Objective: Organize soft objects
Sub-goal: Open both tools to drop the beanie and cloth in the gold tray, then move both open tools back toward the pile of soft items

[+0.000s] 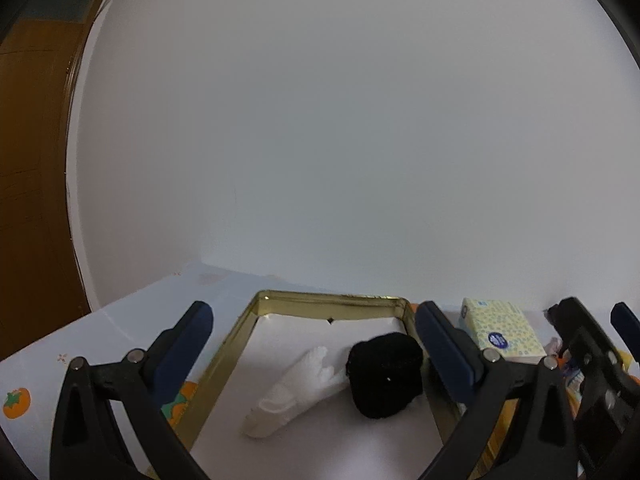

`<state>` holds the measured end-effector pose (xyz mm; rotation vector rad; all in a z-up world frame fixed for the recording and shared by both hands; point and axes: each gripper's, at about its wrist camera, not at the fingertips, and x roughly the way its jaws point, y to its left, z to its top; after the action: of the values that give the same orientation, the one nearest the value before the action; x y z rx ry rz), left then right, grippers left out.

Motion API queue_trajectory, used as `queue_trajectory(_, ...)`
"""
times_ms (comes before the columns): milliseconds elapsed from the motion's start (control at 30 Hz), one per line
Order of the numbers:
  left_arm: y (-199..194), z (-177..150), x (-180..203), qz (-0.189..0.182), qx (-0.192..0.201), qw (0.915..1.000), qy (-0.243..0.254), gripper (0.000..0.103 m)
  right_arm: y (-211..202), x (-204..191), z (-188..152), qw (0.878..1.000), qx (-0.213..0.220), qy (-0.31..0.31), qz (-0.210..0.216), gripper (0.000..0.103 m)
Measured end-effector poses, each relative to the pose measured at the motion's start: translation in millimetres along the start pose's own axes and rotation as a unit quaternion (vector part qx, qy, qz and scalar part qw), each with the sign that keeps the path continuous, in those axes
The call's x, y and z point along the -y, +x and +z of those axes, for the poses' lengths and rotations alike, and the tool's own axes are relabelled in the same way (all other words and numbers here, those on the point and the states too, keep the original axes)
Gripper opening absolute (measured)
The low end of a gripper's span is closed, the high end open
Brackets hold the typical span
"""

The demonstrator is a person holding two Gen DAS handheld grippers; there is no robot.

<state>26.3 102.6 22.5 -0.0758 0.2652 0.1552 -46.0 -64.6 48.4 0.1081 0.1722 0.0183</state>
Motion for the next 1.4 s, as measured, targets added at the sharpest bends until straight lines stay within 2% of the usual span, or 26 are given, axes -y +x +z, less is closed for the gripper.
queue_trajectory(133,2,-7,5,-0.005,-0.01,0.9999,0.003,0.102,-5,4,-1,1.0,-0.004,-0.002,-0.005,0.093)
queue_trajectory(300,-7,-13,18,-0.007,0.014,0.9994,0.032,0.102,-7,3,-6,1.0,-0.005,-0.018,-0.003,0.093)
queue_trajectory(533,-9,-17,28,-0.019,0.011,0.999,0.04,0.102,-14,6,-9,0.999,-0.006,-0.038,-0.008,0.093)
queue_trajectory(733,-5,-19,25,-0.033,-0.013,0.9992,0.019,0.103,-18,19,-10,0.999,-0.016,-0.036,-0.011,0.093)
queue_trajectory(1100,-19,-24,40,-0.068,-0.02,0.9966,0.043,0.103,-26,48,-10,0.999,-0.026,-0.031,-0.023,0.093)
queue_trajectory(1400,-25,-25,51,-0.073,-0.025,0.9959,0.048,0.103,-38,80,-6,0.998,-0.027,-0.022,-0.05,0.093)
